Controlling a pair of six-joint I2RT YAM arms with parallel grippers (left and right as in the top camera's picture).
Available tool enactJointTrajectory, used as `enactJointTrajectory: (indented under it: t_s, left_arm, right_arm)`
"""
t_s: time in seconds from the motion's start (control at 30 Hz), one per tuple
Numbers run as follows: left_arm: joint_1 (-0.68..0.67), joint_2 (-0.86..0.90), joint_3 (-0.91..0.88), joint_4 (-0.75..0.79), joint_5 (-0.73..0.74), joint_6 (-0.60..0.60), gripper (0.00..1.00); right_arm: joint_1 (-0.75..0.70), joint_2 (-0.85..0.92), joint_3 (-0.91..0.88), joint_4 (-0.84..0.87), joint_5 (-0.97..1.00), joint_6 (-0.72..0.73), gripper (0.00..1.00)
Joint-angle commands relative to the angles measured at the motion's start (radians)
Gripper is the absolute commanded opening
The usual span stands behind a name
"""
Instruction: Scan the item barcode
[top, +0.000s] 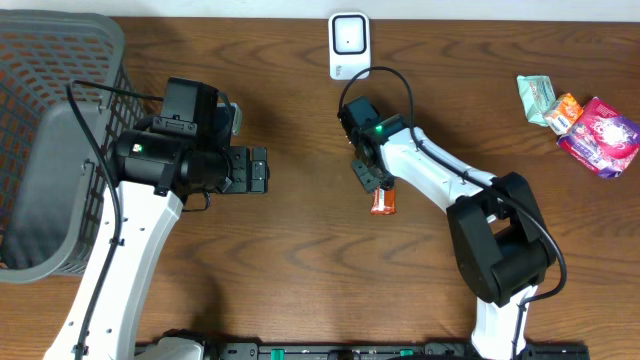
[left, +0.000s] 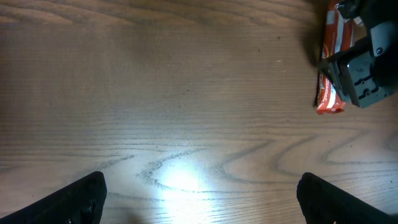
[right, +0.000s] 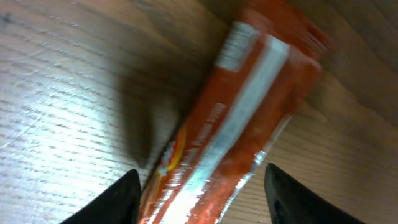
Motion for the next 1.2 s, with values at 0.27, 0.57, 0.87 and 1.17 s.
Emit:
enactJointTrajectory:
  t_s: [0.27, 0.57, 0.87, 1.17]
  left_arm:
    - [0.004, -0.001, -0.001, 0.0, -0.009, -0.001, 0.98]
    - [0.004, -0.001, -0.001, 0.0, -0.01, -0.001, 0.98]
    - [0.004, -0.001, -0.001, 0.0, -0.009, -0.001, 0.98]
    - [0.004, -0.001, -0.001, 0.0, -0.009, -0.001, 0.98]
  right_arm:
    - [0.064, -0.033, 0.0, -0.015, 0.057, 0.39, 0.56]
    - [0.06, 0.046, -0.013, -0.018, 0.115, 0.428, 0.5]
    - [0.011, 0.077, -0.013, -0.065, 0.132, 0.463, 0.26]
    - [-0.07, 0.024, 0.041, -0.092, -0.094, 0.407, 0.14]
